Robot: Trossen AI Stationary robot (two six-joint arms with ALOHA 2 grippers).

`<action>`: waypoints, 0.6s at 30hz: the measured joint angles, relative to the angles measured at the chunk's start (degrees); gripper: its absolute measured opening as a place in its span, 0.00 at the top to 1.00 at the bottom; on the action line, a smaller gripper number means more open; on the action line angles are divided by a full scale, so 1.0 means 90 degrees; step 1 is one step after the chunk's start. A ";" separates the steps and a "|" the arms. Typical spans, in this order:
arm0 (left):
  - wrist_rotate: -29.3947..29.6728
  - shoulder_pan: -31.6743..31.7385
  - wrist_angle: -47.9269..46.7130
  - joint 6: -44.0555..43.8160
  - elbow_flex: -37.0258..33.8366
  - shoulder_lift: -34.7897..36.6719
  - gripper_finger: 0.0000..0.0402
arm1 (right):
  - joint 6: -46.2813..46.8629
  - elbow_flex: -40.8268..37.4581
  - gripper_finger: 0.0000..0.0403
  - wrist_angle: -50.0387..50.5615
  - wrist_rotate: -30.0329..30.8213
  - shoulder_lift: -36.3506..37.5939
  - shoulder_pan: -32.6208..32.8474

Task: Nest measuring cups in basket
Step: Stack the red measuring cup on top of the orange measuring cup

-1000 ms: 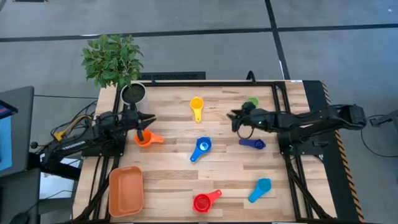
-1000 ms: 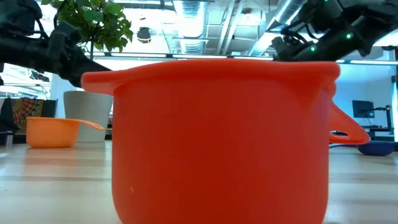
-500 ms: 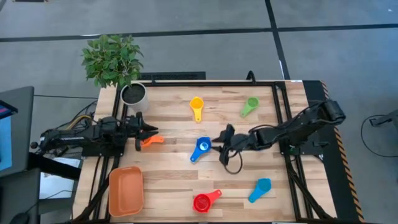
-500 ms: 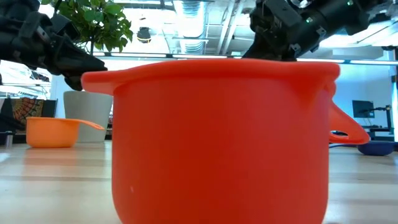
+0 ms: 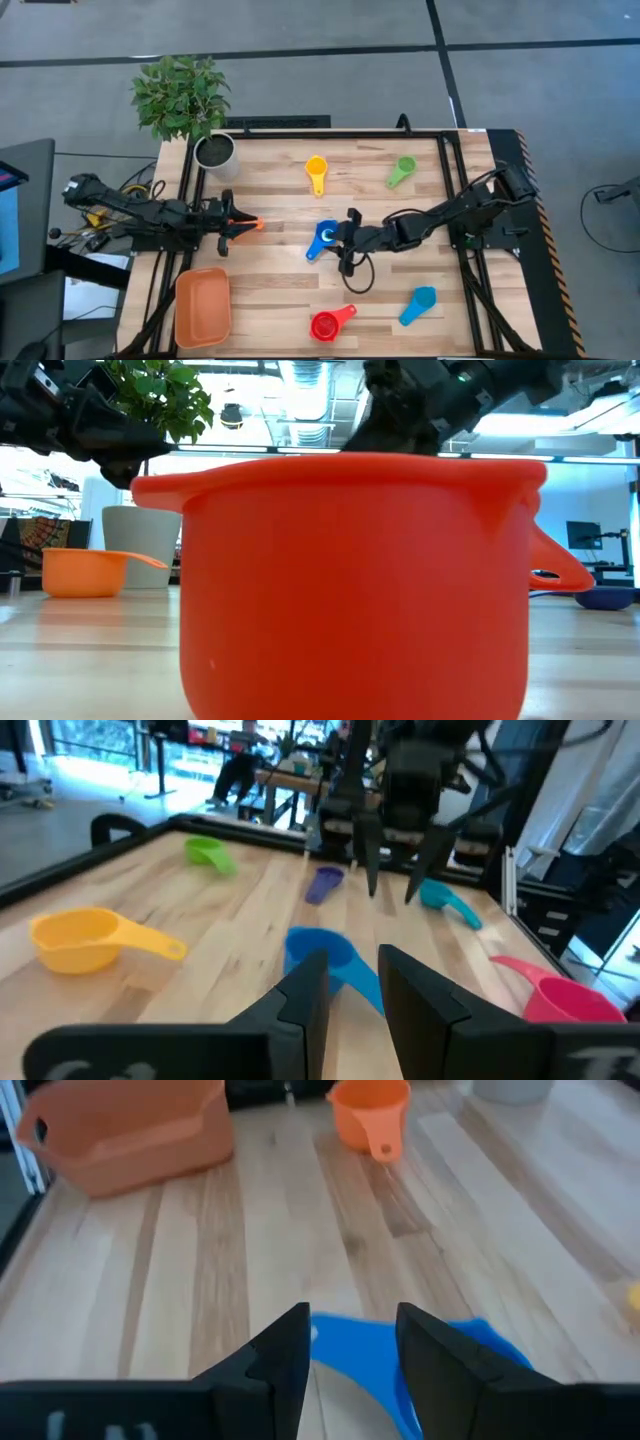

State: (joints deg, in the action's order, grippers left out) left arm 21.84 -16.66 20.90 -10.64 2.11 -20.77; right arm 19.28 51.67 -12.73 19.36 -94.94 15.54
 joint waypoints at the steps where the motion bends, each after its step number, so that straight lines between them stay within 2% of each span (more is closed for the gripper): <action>1: 0.0059 -0.0074 0.0044 -0.0061 0.0000 -0.0123 0.79 | -0.0024 0.0028 0.57 0.0020 -0.0006 -0.0016 0.0001; 11: 0.0221 -0.0544 0.1491 -0.0301 0.0099 -0.1939 0.71 | -0.0036 0.0099 0.62 0.0069 0.0009 0.0040 0.0107; 18: 0.0063 -0.0624 0.1433 -0.0144 0.1308 -0.3787 0.69 | 0.0273 0.0096 0.67 0.0506 0.0052 0.0045 0.0193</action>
State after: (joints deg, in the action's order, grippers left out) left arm 22.40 -22.28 33.79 -11.94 13.88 -54.85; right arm 21.74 52.53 -8.18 19.83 -94.54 17.27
